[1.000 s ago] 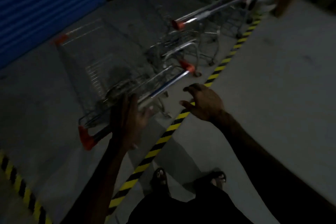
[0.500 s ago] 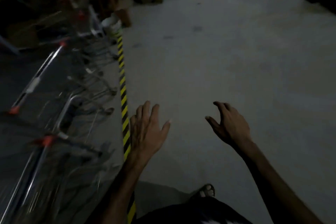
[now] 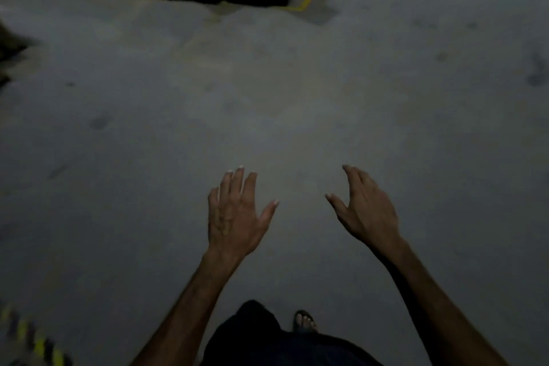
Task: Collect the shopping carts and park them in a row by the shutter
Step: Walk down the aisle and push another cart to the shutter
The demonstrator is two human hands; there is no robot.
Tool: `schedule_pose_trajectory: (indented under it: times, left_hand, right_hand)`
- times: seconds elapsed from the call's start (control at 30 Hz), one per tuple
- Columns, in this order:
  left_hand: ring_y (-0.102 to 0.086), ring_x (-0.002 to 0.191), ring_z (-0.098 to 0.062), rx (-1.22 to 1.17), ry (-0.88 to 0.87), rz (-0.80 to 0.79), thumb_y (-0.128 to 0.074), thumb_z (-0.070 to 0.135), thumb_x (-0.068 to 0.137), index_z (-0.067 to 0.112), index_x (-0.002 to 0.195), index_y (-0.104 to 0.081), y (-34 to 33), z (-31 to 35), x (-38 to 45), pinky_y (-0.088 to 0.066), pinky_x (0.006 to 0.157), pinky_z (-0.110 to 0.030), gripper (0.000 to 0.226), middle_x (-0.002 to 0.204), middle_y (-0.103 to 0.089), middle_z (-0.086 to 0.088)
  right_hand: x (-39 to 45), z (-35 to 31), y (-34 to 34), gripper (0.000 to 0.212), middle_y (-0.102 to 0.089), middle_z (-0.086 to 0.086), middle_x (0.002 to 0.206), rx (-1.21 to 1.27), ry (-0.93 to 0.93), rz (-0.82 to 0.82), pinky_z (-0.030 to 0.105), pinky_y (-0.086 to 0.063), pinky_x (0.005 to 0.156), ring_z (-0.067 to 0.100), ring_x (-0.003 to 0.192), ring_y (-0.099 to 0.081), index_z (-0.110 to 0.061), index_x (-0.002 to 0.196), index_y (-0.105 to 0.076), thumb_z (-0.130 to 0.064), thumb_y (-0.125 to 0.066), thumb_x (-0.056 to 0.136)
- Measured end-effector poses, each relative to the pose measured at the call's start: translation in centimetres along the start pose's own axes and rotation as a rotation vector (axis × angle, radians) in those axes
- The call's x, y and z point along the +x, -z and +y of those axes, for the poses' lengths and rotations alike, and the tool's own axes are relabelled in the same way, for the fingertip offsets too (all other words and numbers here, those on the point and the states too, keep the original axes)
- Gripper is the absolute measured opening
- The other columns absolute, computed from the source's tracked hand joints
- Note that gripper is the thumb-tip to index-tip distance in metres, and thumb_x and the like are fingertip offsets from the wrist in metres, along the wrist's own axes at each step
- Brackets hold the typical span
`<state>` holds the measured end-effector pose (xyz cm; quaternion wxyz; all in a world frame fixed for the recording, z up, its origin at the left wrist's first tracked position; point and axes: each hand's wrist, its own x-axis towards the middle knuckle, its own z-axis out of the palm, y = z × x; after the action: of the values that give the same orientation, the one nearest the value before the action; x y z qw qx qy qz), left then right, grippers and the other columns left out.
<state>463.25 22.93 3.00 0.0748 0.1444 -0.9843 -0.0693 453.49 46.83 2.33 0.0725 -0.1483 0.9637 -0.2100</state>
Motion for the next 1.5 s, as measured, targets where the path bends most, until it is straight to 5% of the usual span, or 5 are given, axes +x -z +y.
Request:
schedule_pose_trajectory:
  times: [0.27, 0.87, 1.2, 1.5]
  left_hand:
    - [-0.041, 0.15, -0.036, -0.06, -0.288, -0.054, -0.037, 0.073, 0.096, 0.013, 0.15, -0.056, -4.8, 6.9, 12.6, -0.038, 0.118, -0.06, 0.083, 0.162, -0.048, -0.014]
    - [-0.032, 0.156, -0.034, -0.103, -0.447, -0.065, -0.037, 0.072, 0.097, 0.016, 0.154, -0.05, -9.0, 12.1, 48.7, -0.03, 0.123, -0.061, 0.08, 0.167, -0.039, -0.012]
    - [-0.029, 0.158, -0.033, -0.005, -0.507, -0.142, -0.03, 0.074, 0.1, 0.018, 0.159, -0.046, -17.4, 22.2, 67.6, -0.027, 0.125, -0.061, 0.083, 0.171, -0.034, -0.01]
    - [-0.027, 0.159, -0.032, -0.072, -0.45, -0.087, -0.034, 0.075, 0.099, 0.018, 0.158, -0.046, -18.5, 34.6, 87.4, -0.029, 0.124, -0.061, 0.083, 0.17, -0.035, -0.01]
  right_hand:
    - [5.0, 6.8, 1.8, 0.075, -0.036, 0.009, 0.167, -0.001, -0.302, 0.085, 0.044, -0.035, 0.119, 0.027, 0.152, -0.036, -0.014, 0.164, -0.027, -0.053, -0.053, 0.105]
    - [35.2, 9.1, 8.2, 0.077, -0.031, 0.006, 0.17, 0.15, -0.435, 0.227, 0.042, -0.032, 0.123, 0.025, 0.155, -0.032, -0.02, 0.166, -0.024, -0.056, -0.051, 0.104]
    - [54.7, 21.6, 11.5, 0.078, -0.027, 0.003, 0.172, 0.202, -0.482, 0.227, 0.041, -0.031, 0.123, 0.024, 0.156, -0.031, -0.022, 0.167, -0.022, -0.056, -0.052, 0.104]
    - [75.2, 32.6, 21.6, 0.077, -0.027, 0.005, 0.172, 0.15, -0.441, 0.224, 0.041, -0.032, 0.122, 0.025, 0.156, -0.031, -0.021, 0.167, -0.021, -0.055, -0.052, 0.104]
